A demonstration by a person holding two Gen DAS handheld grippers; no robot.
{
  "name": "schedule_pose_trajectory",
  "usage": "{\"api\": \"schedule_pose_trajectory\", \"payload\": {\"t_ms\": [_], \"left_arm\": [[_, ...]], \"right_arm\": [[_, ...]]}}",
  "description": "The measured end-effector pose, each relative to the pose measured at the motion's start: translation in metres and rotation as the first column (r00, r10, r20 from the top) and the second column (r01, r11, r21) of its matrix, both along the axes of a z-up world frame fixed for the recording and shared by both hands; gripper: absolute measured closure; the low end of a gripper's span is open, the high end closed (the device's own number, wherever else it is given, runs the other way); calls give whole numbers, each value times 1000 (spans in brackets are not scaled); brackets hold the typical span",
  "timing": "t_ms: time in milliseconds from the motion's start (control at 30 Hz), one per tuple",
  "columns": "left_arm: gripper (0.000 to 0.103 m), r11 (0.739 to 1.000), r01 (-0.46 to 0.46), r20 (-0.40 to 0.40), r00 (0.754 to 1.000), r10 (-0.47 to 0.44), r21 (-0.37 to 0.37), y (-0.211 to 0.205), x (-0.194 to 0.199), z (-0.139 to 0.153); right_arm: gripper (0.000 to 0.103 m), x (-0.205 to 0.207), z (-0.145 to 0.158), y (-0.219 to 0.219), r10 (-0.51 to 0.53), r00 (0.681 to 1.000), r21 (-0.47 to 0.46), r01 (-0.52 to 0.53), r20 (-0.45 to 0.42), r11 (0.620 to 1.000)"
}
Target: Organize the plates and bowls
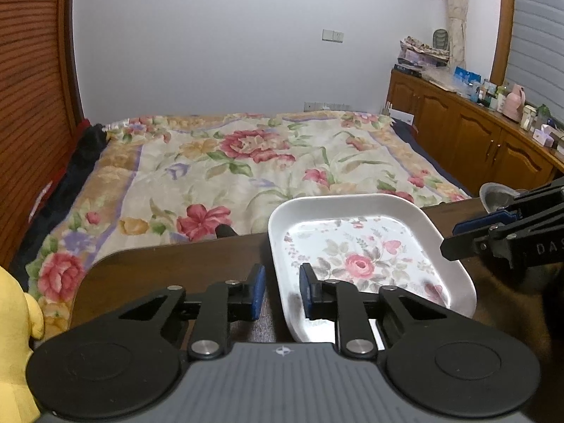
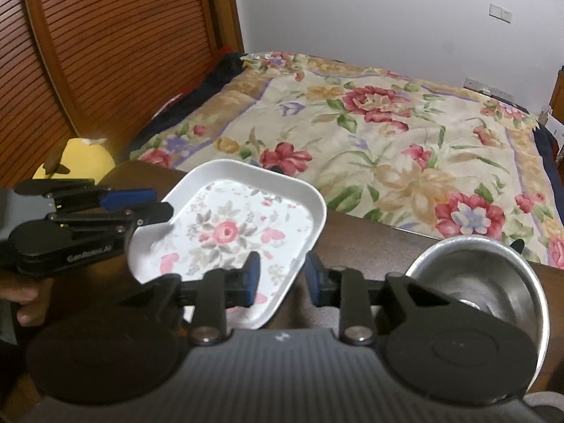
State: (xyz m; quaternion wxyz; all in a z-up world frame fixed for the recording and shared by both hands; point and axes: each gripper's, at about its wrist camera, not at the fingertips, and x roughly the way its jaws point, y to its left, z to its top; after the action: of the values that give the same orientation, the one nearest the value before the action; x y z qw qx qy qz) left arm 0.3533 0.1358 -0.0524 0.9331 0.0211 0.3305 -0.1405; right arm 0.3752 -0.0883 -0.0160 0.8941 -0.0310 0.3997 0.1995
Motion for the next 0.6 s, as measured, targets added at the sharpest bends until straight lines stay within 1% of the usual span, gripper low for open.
{"api": "schedule_pose_trajectory", "payload": {"t_ms": [67,133,167,200,433,467,500,567,600], "left_arm": [[89,1000,-2,-6,1000,2,-7,0,-1,-2],[89,1000,-7,-10,1000,7,-20,1,-1,-4],[89,1000,-13,-13,1000,13,-28,2,0,-5],[89,999,-14,-18,1000,14,-34,2,0,-6],[92,999,0,-35,999,-2,-40,1,1,-10],[92,999,-2,-36,999,1,-42,1,1,-10],[92,999,-7,-42,999,5,-48,2,1,-9],[92,997,-23,-68,998,18,-69,5,-1,-8],[92,997,-26,-72,997,21,-72,6,-3,-6]], "right_arm": [[78,3,-2,-2,-19,999,21,20,-28,1000],[79,6,-4,-3,-19,998,37,21,-52,999],[82,6,-5,-2,-20,999,24,21,-49,999],[83,6,-6,-1,-25,998,14,26,-49,1000],[85,12,-15,0,-30,996,7,31,-83,1000],[89,12,-16,1,-26,996,6,27,-88,1000],[90,12,-16,2,-29,995,2,29,-91,1000],[90,13,-17,1,-33,995,16,35,-97,999],[90,13,-17,-1,-48,993,43,53,-110,998]]}}
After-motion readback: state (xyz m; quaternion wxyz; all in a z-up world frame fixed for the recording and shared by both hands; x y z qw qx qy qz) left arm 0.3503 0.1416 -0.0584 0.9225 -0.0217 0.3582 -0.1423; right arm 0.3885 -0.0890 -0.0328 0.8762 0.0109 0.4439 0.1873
